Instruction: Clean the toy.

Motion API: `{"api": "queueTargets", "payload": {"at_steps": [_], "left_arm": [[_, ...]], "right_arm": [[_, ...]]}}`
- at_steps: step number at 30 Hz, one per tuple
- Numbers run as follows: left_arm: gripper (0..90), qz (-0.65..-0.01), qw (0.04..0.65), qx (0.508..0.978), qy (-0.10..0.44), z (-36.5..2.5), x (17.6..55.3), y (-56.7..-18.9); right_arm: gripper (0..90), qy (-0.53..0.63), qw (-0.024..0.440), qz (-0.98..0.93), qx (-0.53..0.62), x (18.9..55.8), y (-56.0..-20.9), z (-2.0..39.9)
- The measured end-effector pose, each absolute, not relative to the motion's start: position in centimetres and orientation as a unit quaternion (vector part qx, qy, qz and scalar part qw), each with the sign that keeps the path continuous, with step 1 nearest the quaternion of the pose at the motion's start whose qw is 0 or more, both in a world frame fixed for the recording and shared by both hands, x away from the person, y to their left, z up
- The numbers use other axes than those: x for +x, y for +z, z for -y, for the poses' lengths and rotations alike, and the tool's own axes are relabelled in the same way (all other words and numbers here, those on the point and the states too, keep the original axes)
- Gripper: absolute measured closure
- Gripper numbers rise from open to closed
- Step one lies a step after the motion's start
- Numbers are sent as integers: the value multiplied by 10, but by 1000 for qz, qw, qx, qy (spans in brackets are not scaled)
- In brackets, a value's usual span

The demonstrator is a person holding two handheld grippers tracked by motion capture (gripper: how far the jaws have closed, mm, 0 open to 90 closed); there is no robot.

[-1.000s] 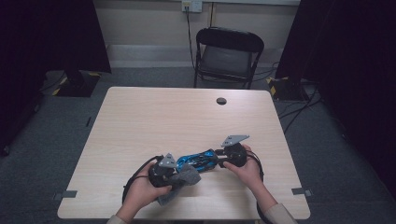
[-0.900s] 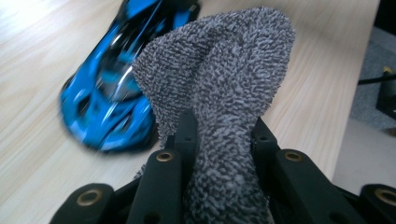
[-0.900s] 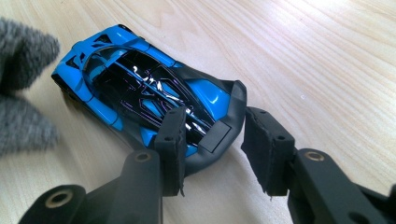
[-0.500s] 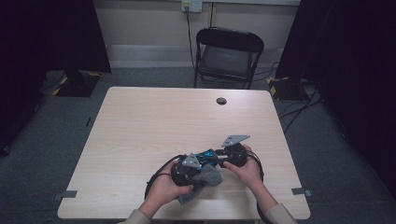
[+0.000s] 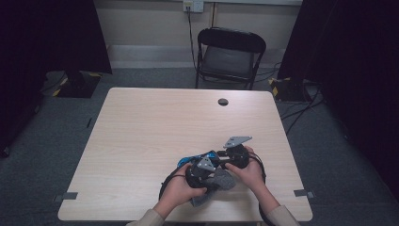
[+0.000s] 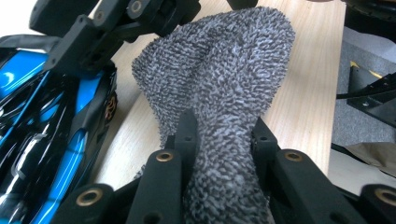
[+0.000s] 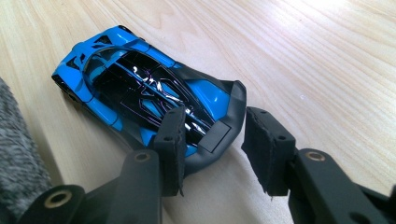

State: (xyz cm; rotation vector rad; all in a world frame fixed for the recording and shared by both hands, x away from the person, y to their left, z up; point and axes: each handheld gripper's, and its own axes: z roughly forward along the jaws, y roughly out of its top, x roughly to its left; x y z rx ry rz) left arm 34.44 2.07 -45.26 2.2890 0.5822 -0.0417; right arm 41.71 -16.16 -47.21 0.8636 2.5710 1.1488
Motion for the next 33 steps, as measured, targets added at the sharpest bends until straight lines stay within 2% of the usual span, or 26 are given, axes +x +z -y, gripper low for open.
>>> {"api": "queueTargets", "payload": {"at_steps": [10, 16, 33], "left_arm": [[718, -243, 376, 894, -20, -10, 353, -464], [717, -257, 369, 893, -3, -9, 359, -466], [717, -280, 365, 888, 14, -36, 363, -463]], "right_arm": [[592, 391, 97, -868, 291, 417, -473, 162], [592, 392, 96, -867, 292, 417, -473, 163], [593, 394, 97, -866, 293, 416, -473, 163]]}}
